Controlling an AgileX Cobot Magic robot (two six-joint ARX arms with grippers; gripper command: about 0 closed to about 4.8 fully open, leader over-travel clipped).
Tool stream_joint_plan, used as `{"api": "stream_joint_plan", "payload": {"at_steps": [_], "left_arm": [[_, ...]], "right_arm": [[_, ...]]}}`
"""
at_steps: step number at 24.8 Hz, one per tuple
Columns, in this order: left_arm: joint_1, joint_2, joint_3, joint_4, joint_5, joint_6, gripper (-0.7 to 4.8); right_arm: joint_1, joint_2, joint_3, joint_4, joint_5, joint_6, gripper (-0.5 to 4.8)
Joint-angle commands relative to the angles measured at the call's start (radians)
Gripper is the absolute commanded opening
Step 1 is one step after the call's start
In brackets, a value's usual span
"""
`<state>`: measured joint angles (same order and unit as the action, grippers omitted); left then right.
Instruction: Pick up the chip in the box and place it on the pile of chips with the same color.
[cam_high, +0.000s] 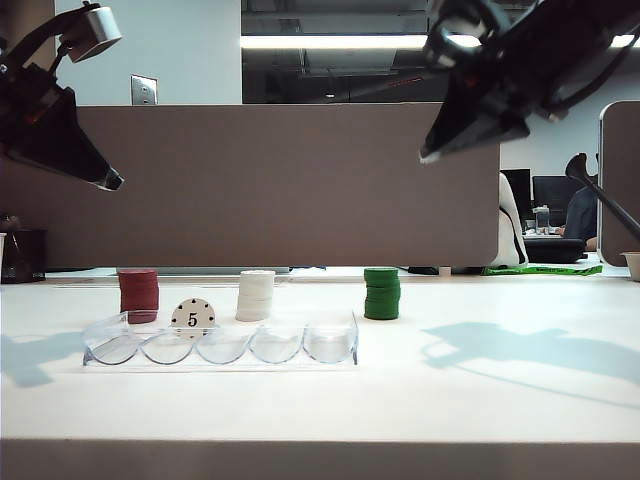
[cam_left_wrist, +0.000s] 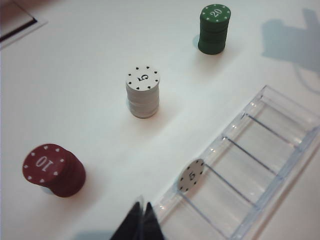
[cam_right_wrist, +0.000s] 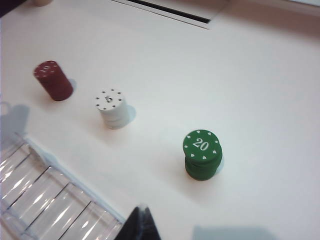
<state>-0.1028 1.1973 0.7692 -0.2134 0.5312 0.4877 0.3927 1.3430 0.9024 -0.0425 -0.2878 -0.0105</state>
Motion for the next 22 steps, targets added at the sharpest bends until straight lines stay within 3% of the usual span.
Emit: {"api": "stream_joint_plan", "payload": {"at_steps": [1,5,12,17,19,22], "left_arm": [[0.001,-0.003,0.002,0.013,0.006,-0.103,-0.06],[0.001,-0.003,0.002,0.014,0.007,-0.103,-0.06],[0.001,-0.003,0.002,0.045,-0.003,-0.134,-0.06],[0.002,-0.004,0.001,0.043,-0.187,-0.174,-0.06],[0.002,-0.004,0.001,0.042,-0.19,-0.174,-0.06],[0.002,-0.003,-0.001,0.024,-0.1,-0.145,-0.06]], "right_arm": [[0.001,0.059,0.016,0.01,-0.001,0.018,-0.06],[0.006,0.106,0.016,0.02,-0.092,0.018,-0.06],[0.006,0.111,0.016,0.056,-0.1,0.018,-0.06],[0.006,0.111,0.016,0.054,-0.1,0.018,-0.06],[0.006,0.111,0.016,0.053,-0.1,0.018,-0.06],[0.006,0.111,0.016,0.053,-0.1,0.018,-0.06]]}}
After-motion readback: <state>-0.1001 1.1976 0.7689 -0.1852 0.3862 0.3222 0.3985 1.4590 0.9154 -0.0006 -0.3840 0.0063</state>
